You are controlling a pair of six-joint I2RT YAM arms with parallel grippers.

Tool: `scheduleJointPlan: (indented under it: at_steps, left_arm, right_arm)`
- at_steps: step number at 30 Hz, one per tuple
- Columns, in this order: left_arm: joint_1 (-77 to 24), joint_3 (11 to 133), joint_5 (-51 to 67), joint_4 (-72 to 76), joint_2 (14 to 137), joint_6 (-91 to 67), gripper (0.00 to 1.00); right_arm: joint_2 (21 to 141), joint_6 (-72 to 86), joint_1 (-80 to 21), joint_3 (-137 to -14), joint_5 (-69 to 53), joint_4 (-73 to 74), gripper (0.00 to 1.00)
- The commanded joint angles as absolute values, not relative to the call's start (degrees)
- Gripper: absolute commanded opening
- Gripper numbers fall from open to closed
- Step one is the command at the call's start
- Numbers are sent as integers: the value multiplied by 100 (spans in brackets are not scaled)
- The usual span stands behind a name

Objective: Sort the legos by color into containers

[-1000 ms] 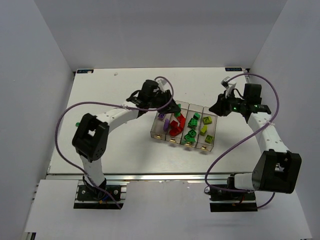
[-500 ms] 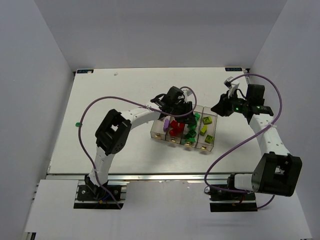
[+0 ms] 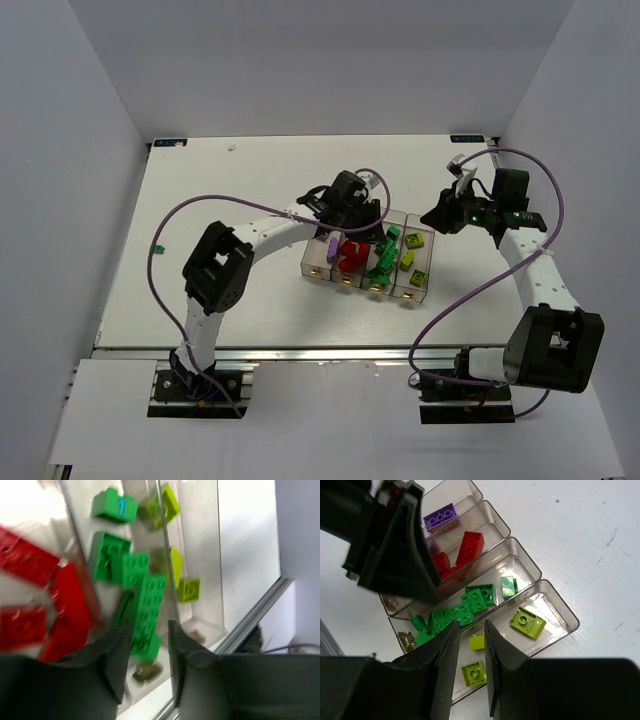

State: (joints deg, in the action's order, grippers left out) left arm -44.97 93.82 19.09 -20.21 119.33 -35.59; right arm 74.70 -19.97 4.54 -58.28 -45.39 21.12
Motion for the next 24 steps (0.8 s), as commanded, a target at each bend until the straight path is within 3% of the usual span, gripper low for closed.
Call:
scheduleJointPlan:
  at_steps: [1, 4, 7, 8, 9, 10, 13, 17, 24]
  left_arm:
    - [-4291, 8941, 1275, -1917, 10551, -3603, 42]
    - [-3590, 7659, 976, -1645, 9785, -4173, 3]
    - [-2659, 6419, 163, -1879, 8581, -4640, 0]
    - [-2419, 6199, -172, -2081, 8073, -4736, 6]
    - [-2130, 5935, -498, -2361, 7868, -4955, 21]
    - [-1657, 5863, -1171, -3017, 7701, -5044, 51]
    - [-769, 5792, -2106, -4023, 7418, -5238, 89]
    - [-9, 6195, -2747, -4771, 7952, -5378, 98]
    - [624, 7154, -3691, -5468, 9614, -5756, 98]
  right_arm:
    - [7365, -2458, 475, -5924, -5017, 2371, 32]
    - [7549, -3223, 326, -6081, -5528, 3065, 30]
    - [7646, -3673, 80, -6117, -5493, 3445, 28]
    - [7638, -3691, 9, -6091, -5467, 3393, 28]
    - [7646, -3683, -26, -6082, -5397, 3358, 28]
    - [7673, -3674, -192, -6091, -5370, 3340, 29]
    - [7848, -3578, -412, -6170, -5291, 3243, 30]
    - [8041, -3454, -597, -6302, -5247, 3217, 30]
    - [8235, -3585, -729, -6495, -5150, 3480, 30]
